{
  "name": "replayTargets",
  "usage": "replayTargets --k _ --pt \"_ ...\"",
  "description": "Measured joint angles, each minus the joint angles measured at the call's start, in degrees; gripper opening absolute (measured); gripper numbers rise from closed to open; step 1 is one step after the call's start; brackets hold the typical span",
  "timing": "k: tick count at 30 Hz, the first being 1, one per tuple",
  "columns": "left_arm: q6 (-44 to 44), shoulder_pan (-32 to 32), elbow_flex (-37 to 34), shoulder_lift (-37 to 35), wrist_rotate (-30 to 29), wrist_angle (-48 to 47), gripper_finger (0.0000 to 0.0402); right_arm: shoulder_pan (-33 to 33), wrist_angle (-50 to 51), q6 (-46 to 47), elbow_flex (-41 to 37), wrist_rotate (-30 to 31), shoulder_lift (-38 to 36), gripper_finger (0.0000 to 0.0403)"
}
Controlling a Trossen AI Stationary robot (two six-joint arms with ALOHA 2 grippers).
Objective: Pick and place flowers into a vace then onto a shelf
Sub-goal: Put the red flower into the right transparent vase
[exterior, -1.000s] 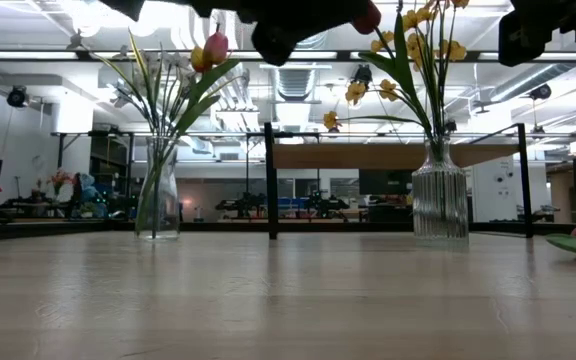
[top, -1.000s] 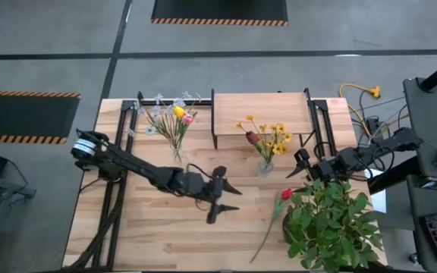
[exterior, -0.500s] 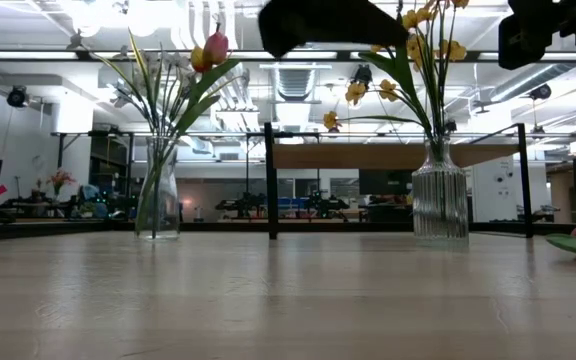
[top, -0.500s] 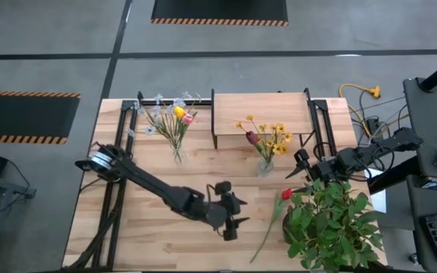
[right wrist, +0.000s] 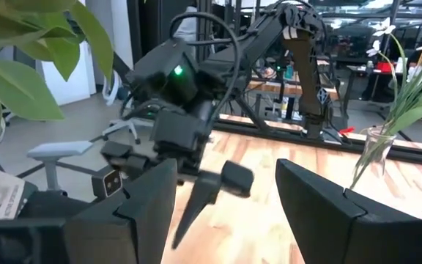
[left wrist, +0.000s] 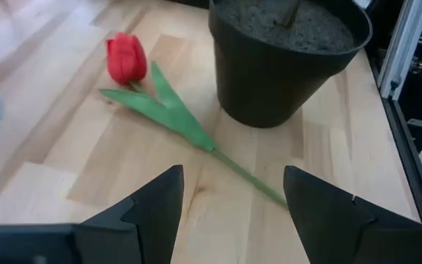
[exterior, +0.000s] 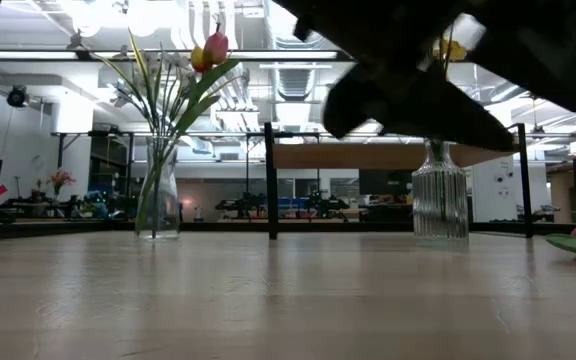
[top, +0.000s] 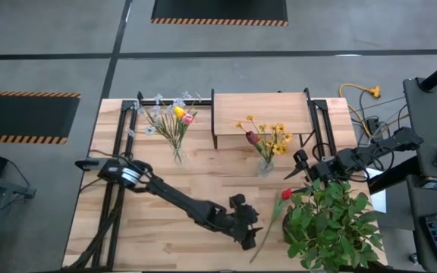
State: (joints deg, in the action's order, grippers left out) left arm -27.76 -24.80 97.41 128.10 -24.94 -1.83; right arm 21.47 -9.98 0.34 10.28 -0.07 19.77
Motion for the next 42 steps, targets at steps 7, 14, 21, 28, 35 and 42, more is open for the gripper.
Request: replayTargets --k 7,14,21,28,35,42 --pt "-0.04 0.83 4.81 4.75 -0.66 1.55 0.0218 0.01 0.38 1.01 0.0 0.01 0.11 0.0224" --pt "-0.22 1.38 9.4 10.93 -0.58 3.29 0.0218 0.02 0.35 1.16 -0.02 0.06 0.29 0.0224" --pt "0.18 1.82 12.25 13.8 -0.5 3.37 0.0218 0.02 0.33 1.15 -0.02 0.09 0.31 0.0224" --pt "-0.38 1.92 11.41 13.98 -0.51 3.31 0.0218 0.02 0.31 0.96 -0.02 0.19 0.24 0.0224" --pt "-0.42 1.86 11.28 14.51 3.66 3.8 0.0218 0.02 0.31 0.75 -0.02 0.17 0.26 0.0224" --pt "0.19 0.92 11.28 14.62 5.02 5.56 0.0218 0.02 0.29 0.52 -0.02 0.17 0.25 0.0224"
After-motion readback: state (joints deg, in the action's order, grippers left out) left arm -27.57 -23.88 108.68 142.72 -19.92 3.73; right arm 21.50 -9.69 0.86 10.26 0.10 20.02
